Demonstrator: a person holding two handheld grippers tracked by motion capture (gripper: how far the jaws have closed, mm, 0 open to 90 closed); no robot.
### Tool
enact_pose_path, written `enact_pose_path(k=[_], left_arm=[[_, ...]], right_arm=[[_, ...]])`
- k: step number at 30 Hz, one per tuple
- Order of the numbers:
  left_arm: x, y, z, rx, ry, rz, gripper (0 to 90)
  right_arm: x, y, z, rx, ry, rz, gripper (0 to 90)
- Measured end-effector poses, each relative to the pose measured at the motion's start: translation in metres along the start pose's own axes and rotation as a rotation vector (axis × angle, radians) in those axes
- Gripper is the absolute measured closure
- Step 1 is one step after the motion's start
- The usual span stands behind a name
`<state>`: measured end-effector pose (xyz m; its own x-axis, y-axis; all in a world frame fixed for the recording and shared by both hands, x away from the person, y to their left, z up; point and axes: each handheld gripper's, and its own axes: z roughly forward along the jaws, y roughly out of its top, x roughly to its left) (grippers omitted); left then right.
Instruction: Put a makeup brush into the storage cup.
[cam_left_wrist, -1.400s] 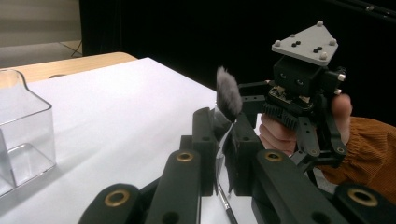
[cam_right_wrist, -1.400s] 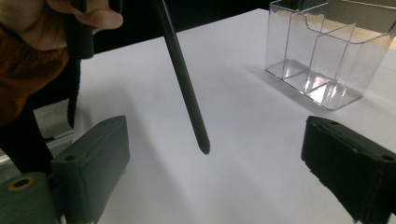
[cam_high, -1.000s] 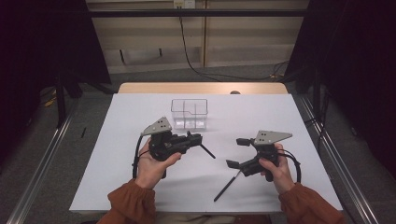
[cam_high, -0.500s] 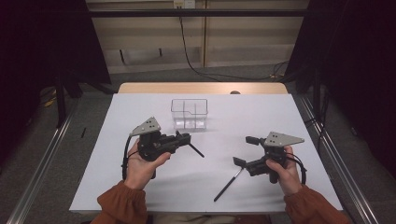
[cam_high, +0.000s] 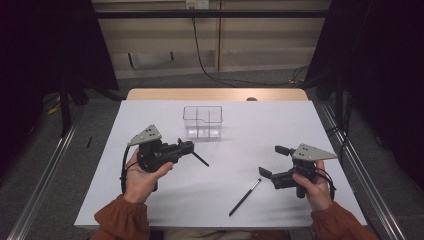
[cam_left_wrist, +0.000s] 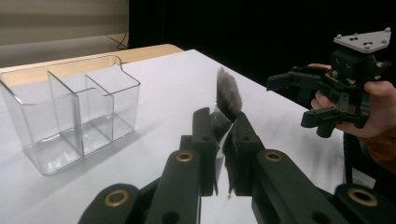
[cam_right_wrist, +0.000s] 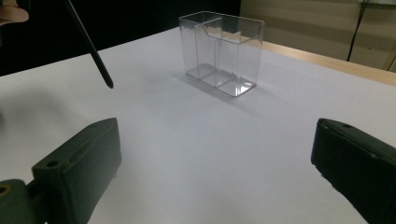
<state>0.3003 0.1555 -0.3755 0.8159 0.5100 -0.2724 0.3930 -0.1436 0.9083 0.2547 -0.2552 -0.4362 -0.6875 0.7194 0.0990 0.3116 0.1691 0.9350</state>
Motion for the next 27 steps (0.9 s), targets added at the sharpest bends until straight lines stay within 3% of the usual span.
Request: enact_pose_path(k=[3,5,8,18,22,27], left_arm=[[0.002,0.001,-0.002,0.0,0.008,-0.001,83.9],[0.003,0.002,-0.004,0.003,0.012,-0.002,83.9],[0.005,0.002,-0.005,0.01,0.02,0.0,83.8],[0.014,0.004,-0.01,0.016,0.05,0.001,83.9],[0.018,0.006,-0.014,0.024,0.064,0.002,83.8],[0.025,0.01,-0.018,0.02,0.078,-0.006,83.9]], right_arm=[[-0.002,-0.002,-0.004,0.002,-0.03,-0.016,1.3],[-0.004,-0.003,-0.007,-0.006,-0.03,0.004,0.8],[-0.005,-0.005,-0.012,-0.026,-0.082,0.005,0.0],[-0.012,-0.011,-0.029,-0.035,-0.077,0.053,0.0],[-0.013,-0.016,-0.041,-0.069,-0.117,0.055,0.0],[-0.014,-0.026,-0.051,-0.101,-0.145,0.092,0.0]])
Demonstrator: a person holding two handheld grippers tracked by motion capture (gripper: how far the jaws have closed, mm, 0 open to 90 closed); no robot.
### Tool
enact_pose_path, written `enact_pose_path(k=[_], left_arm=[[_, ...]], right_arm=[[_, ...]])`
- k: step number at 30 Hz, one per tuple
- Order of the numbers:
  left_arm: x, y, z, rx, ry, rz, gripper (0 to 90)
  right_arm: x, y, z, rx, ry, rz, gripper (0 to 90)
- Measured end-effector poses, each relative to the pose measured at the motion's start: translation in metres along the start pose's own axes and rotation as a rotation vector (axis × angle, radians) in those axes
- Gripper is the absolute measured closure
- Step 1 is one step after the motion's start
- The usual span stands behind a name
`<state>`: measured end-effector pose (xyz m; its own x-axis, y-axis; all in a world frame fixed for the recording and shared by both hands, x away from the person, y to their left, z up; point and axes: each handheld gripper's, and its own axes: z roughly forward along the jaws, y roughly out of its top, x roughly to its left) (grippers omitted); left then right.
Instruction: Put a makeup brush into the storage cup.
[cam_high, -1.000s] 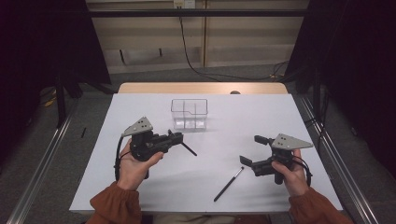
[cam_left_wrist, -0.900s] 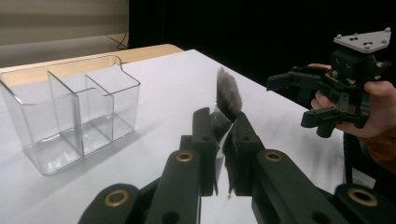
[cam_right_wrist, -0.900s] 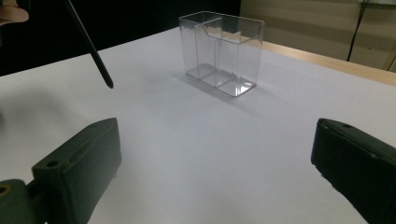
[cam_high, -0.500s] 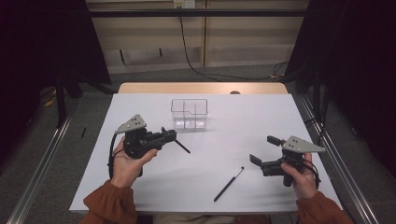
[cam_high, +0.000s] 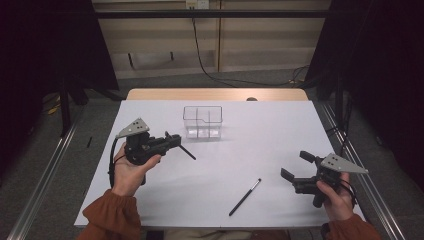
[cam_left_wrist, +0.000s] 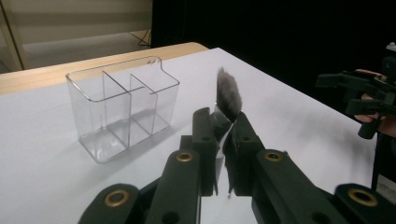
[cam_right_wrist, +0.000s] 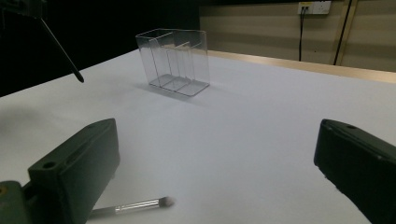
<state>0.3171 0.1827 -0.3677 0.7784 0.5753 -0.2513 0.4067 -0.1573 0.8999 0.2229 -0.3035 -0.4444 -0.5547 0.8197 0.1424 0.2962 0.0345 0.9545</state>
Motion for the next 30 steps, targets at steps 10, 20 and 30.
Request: enact_pose_path(k=[10,20,30], left_arm=[[0.013,0.012,-0.004,-0.035,0.032,-0.002,83.9],[0.019,0.029,0.001,-0.056,0.064,0.009,83.9],[0.024,0.046,0.008,-0.074,0.075,0.018,83.9]], right_arm=[[0.004,-0.002,0.002,0.006,0.005,-0.022,0.0],[0.006,-0.003,0.002,0.001,0.011,-0.024,0.0],[0.006,-0.003,0.003,0.002,0.013,-0.028,0.0]])
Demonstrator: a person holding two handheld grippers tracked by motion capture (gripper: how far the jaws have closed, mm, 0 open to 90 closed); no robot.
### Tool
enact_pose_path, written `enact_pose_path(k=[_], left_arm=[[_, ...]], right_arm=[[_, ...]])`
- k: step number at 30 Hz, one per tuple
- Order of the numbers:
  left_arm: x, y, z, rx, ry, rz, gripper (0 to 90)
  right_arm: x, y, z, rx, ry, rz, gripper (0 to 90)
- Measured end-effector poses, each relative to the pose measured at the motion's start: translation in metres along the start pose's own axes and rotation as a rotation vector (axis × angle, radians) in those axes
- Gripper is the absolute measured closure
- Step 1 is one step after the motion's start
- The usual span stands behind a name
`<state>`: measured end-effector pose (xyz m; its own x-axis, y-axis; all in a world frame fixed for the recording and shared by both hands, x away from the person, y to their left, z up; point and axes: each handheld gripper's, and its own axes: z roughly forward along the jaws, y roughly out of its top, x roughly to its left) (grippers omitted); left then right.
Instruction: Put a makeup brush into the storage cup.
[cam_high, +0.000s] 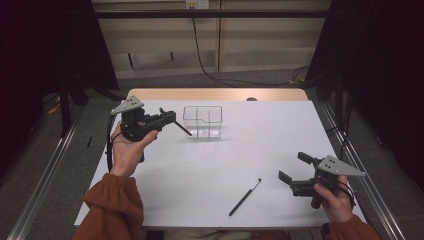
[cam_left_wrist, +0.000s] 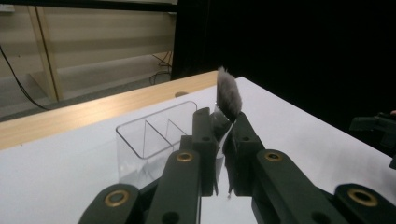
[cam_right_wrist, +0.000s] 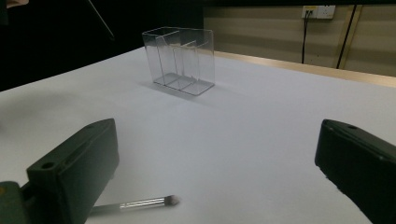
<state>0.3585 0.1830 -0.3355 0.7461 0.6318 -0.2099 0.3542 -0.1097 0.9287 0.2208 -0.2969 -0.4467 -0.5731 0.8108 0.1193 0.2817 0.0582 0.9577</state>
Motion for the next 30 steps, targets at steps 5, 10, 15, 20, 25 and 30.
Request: enact_pose_path(k=[5,10,15,20,25,30], left_arm=[[-0.005,0.012,0.003,0.002,0.007,0.027,83.9],[-0.005,0.018,0.006,-0.013,0.009,0.024,83.9],[0.003,0.02,0.009,-0.023,0.027,0.006,83.9],[0.01,0.025,0.015,-0.036,0.044,-0.001,83.9],[0.016,0.034,0.02,-0.049,0.069,-0.006,83.9],[0.019,0.04,0.028,-0.039,0.092,0.004,83.9]], right_arm=[[0.0,0.0,0.0,0.003,0.0,-0.002,0.0],[0.001,0.0,0.0,-0.003,0.006,-0.006,0.0],[0.0,0.0,0.0,0.0,0.004,-0.003,0.0],[0.001,0.0,0.001,-0.001,0.009,-0.013,0.0],[0.001,0.0,0.0,0.0,0.01,-0.013,0.0],[0.0,0.0,0.001,0.008,0.005,-0.017,0.0]])
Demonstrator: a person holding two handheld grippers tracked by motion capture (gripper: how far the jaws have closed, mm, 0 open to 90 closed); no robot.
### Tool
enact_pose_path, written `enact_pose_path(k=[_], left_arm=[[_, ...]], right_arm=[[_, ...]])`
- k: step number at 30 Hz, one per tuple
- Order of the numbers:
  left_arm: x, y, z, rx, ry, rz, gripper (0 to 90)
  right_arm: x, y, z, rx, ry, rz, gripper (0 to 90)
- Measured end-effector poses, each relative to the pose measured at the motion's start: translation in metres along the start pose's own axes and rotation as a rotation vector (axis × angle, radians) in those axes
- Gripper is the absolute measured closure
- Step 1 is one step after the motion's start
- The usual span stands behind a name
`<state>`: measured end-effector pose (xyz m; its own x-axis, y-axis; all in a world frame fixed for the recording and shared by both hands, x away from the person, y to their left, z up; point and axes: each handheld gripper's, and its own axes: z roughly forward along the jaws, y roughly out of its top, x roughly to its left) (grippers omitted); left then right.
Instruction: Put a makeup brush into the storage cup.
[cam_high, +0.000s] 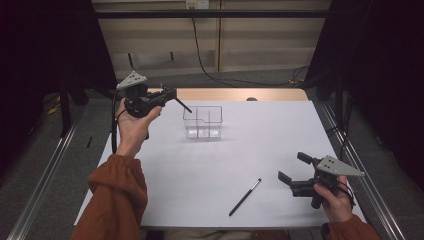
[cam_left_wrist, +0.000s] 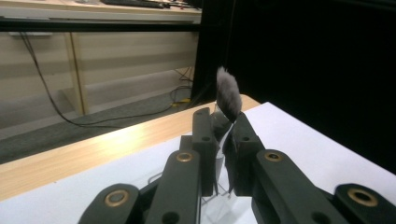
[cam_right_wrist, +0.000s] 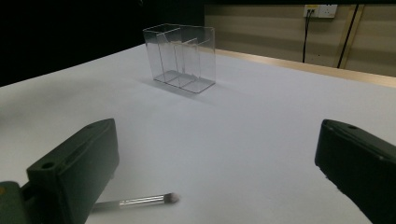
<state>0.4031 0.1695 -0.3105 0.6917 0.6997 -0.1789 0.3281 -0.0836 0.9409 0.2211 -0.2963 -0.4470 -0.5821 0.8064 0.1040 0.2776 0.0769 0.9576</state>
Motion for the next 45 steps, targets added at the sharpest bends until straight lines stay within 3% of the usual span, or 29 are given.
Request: enact_pose_path(k=[8,13,15,17,22,45], left_arm=[[-0.002,0.005,0.011,0.007,0.01,0.031,83.9],[0.008,0.003,0.02,0.027,0.04,0.017,83.9],[0.013,0.001,0.024,0.033,0.051,-0.01,83.9],[0.015,-0.001,0.028,0.056,0.076,0.016,83.9],[0.017,-0.005,0.031,0.072,0.095,0.016,83.9],[0.012,-0.029,0.054,0.169,0.083,0.032,83.9]], right_arm=[[0.001,0.0,0.0,0.003,0.002,-0.001,0.0],[0.001,0.0,0.0,0.003,0.001,-0.001,0.0],[0.001,0.0,0.0,0.009,0.004,-0.001,0.0],[0.001,-0.001,0.0,0.012,0.003,-0.002,0.0],[0.001,-0.001,0.0,0.012,0.005,-0.002,0.0],[0.002,-0.001,0.001,0.014,0.003,-0.012,0.0]])
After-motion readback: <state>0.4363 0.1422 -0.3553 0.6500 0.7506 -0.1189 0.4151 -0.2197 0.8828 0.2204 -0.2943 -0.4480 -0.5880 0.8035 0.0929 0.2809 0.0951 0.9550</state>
